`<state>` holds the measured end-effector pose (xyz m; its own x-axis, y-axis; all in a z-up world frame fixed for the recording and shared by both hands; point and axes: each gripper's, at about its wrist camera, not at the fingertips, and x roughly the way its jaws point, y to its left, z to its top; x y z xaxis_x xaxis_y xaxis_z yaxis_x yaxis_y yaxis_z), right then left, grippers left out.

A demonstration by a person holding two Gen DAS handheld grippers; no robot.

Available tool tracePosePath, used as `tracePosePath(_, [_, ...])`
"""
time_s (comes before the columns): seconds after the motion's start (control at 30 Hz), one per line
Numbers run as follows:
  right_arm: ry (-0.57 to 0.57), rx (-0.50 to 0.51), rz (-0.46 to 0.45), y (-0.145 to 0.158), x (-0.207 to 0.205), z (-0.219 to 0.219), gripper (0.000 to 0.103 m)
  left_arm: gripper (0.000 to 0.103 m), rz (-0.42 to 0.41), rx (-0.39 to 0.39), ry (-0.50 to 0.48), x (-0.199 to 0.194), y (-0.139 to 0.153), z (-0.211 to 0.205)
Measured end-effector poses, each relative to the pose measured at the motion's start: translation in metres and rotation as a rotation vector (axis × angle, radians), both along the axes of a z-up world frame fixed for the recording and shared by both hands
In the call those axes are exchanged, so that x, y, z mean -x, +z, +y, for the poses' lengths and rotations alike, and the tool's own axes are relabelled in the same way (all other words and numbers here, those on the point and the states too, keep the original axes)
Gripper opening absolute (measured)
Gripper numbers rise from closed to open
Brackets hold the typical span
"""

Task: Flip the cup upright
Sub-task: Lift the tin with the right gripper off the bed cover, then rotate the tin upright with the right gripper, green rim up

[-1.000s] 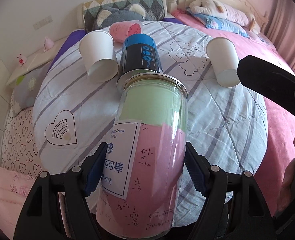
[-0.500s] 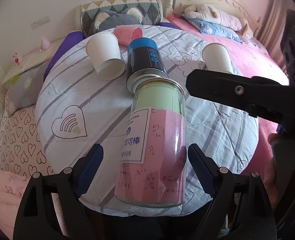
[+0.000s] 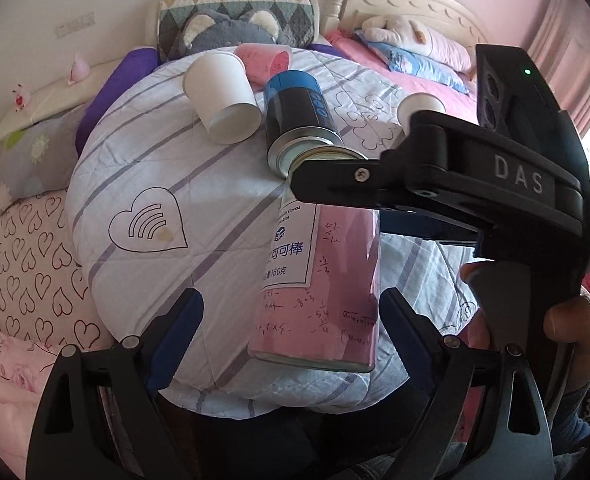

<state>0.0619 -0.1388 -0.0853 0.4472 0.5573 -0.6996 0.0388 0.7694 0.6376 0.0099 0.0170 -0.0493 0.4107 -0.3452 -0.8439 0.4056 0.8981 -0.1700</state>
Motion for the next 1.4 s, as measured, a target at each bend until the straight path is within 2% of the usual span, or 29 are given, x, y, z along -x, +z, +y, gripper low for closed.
tracePosePath(0.23, [-0.007, -0.041, 0.008, -0.012, -0.007, 0.004, 0.102, 0.092, -0.036, -0.022, -0.021, 0.0, 0.001, -0.004])
tracePosePath(0.33, [0.0, -0.038, -0.01, -0.012, -0.006, 0.004, 0.091, 0.094, -0.027, -0.017, -0.026, -0.002, -0.002, -0.005])
tracePosePath(0.4, [0.002, -0.024, -0.02, -0.015, -0.008, 0.004, 0.079, 0.094, -0.022, -0.017, -0.029, -0.002, -0.004, -0.007])
tracePosePath(0.6, [0.0, -0.021, -0.055, -0.009, 0.002, -0.006, 0.079, 0.095, -0.031, -0.021, -0.034, 0.0, -0.003, -0.011])
tracePosePath(0.87, [-0.014, 0.082, -0.192, 0.023, 0.021, -0.012, 0.079, 0.094, -0.038, 0.003, -0.043, 0.002, -0.001, -0.017])
tracePosePath(0.97, [-0.027, 0.17, -0.269, 0.036, 0.03, -0.015, 0.079, 0.094, -0.047, 0.02, -0.04, 0.001, 0.001, -0.018])
tracePosePath(1.2, [-0.057, 0.335, -0.386, 0.049, 0.032, -0.015, 0.079, 0.094, -0.043, 0.073, 0.017, -0.016, -0.006, -0.018])
tracePosePath(1.4, [-0.033, 0.448, -0.474, 0.057, 0.038, -0.008, 0.078, 0.094, -0.024, 0.06, 0.046, -0.025, -0.02, -0.025])
